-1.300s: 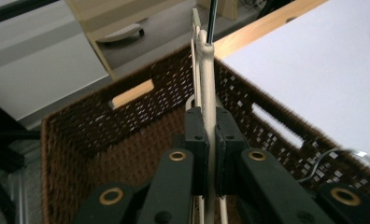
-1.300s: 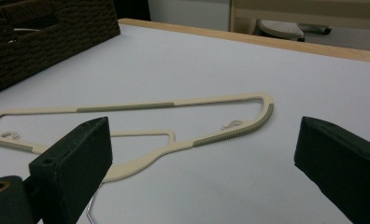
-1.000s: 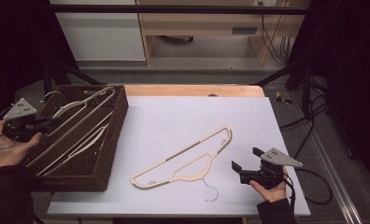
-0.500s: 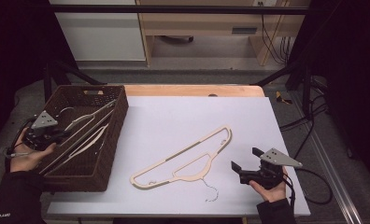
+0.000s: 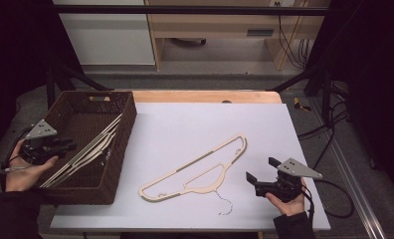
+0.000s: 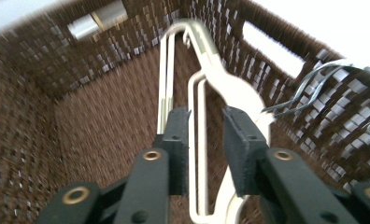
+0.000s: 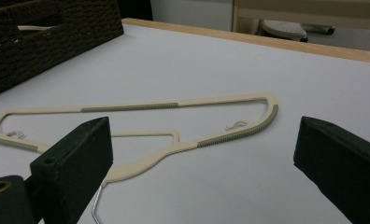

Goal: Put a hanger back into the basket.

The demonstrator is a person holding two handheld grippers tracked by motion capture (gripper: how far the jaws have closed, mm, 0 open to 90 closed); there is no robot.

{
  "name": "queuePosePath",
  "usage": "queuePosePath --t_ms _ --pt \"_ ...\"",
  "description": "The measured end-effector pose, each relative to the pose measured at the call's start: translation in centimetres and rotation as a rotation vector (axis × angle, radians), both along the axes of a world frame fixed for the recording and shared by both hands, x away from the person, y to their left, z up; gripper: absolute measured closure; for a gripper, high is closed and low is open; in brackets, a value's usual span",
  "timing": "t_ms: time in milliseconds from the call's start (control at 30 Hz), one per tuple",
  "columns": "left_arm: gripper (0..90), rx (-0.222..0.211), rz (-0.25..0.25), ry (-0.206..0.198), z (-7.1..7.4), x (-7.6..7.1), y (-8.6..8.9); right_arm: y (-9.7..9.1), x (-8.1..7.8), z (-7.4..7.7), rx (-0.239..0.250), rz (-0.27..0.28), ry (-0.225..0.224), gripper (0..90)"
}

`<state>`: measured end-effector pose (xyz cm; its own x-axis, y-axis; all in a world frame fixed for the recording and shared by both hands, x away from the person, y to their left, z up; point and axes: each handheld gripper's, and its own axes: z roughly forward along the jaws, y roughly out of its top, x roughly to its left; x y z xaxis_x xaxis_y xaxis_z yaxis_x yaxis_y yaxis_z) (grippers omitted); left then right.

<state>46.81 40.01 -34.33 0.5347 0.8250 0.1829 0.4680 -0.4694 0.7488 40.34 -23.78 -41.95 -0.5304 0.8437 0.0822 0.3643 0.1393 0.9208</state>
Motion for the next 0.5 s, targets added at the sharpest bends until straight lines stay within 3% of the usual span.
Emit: queuePosePath --t_ms 133,200,333,500 --pt "60.3 -0.115 -0.004 -0.089 1.2 -1.4 -1.0 0.1 -0.1 0.1 0.002 0.002 -0.004 5.1" --pt "51.5 -0.181 -0.014 -0.132 1.5 -2.0 -1.9 0.1 -0.1 0.2 0.001 0.004 -0.006 5.1" --pt "40.7 -0.239 -0.032 -0.186 1.7 -2.9 -3.9 0.2 -0.2 0.3 0.002 0.003 -0.005 5.1" --pt "25.1 -0.306 -0.103 -0.236 1.6 -4.0 -7.5 0.4 -0.2 0.4 -0.001 0.002 0.002 5.2"
